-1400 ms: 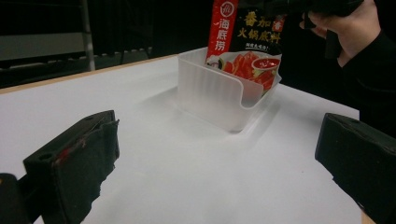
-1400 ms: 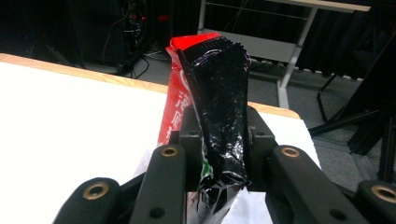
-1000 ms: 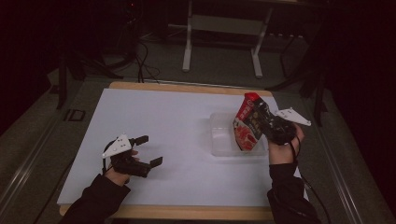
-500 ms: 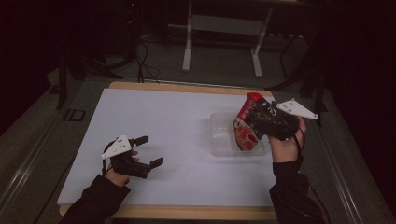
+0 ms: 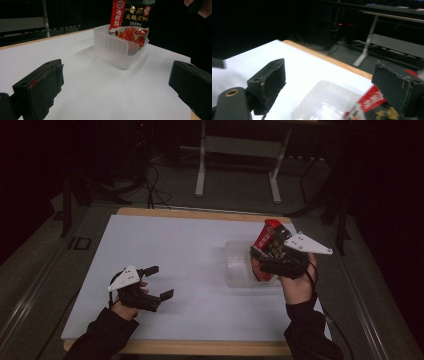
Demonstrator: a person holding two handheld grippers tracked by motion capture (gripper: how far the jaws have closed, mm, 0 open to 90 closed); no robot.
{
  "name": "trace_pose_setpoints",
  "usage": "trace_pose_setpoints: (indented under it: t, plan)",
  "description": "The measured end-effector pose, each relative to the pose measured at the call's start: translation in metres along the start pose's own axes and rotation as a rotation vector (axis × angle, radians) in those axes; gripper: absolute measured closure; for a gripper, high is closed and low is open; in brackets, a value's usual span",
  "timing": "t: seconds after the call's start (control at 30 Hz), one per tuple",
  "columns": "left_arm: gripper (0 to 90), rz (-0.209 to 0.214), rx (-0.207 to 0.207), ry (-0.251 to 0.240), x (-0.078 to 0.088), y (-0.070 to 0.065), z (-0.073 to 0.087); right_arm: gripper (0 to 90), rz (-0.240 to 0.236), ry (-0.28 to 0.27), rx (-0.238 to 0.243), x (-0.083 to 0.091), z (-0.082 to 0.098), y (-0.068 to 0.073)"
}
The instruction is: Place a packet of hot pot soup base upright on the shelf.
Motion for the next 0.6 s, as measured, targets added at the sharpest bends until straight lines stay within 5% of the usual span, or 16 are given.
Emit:
trace_pose_setpoints:
  t: [0.6]
  plan:
    - [0.1,0.000,-0.009,0.010,-0.001,-0.001,0.002,11.5,-0.180,0.044,0.034,-0.002,0.037,0.046]
Point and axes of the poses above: each handheld gripper's, and its own axes: x roughly backward along the jaws, z roughly out of its underside, y roughly to its left, the point moved 6 cm from there along -x, roughly forward along the jaws, and after that the axes turned 3 degrees about x, right-handed, at the moved point
